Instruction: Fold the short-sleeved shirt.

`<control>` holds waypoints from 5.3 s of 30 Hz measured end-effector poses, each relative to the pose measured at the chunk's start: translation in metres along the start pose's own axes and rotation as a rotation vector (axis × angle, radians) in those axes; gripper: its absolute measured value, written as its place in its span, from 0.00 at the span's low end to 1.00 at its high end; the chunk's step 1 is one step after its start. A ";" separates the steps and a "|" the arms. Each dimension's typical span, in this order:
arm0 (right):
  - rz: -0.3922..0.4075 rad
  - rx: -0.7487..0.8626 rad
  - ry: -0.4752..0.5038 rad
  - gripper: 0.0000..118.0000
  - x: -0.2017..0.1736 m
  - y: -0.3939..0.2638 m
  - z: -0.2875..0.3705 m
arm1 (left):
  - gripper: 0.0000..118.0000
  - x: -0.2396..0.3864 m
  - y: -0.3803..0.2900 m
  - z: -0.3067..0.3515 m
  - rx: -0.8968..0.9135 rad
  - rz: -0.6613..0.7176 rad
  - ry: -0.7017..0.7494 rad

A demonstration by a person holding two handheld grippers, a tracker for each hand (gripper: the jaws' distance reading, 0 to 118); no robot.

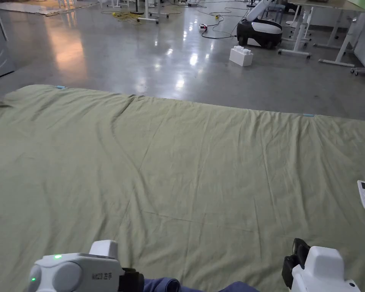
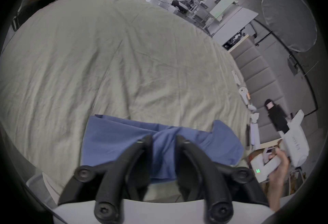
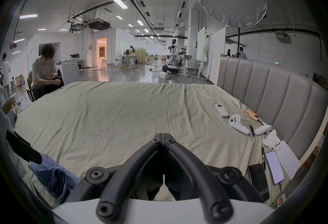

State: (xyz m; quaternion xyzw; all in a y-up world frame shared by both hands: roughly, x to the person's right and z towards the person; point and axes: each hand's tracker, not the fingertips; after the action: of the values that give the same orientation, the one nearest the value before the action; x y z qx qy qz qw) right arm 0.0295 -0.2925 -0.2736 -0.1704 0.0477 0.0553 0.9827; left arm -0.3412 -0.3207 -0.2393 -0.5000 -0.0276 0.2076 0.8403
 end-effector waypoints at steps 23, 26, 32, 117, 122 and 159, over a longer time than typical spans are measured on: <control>-0.004 -0.027 0.022 0.00 -0.006 -0.009 -0.002 | 0.11 0.062 -0.040 -0.045 -0.062 -0.237 0.051; -0.005 -0.031 0.020 0.00 -0.005 -0.010 -0.002 | 0.11 0.055 -0.045 -0.064 -0.099 -0.177 0.039; -0.004 -0.034 0.016 0.00 -0.004 -0.011 -0.001 | 0.09 0.046 -0.043 -0.060 -0.097 -0.047 -0.106; -0.009 -0.045 0.050 0.00 -0.015 -0.009 0.001 | 0.14 0.061 -0.009 0.029 0.058 -0.224 -0.033; -0.014 -0.052 0.047 0.00 -0.012 -0.014 0.001 | 0.14 0.101 -0.032 -0.027 -0.046 -0.294 -0.025; -0.051 -0.082 0.009 0.00 0.014 -0.024 0.008 | 0.09 0.115 -0.045 -0.080 -0.070 -0.119 -0.124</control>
State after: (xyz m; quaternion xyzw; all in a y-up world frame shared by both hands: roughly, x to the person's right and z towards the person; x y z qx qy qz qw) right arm 0.0469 -0.3110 -0.2594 -0.2121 0.0453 0.0316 0.9757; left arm -0.2019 -0.3625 -0.2588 -0.5127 -0.1164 0.1866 0.8299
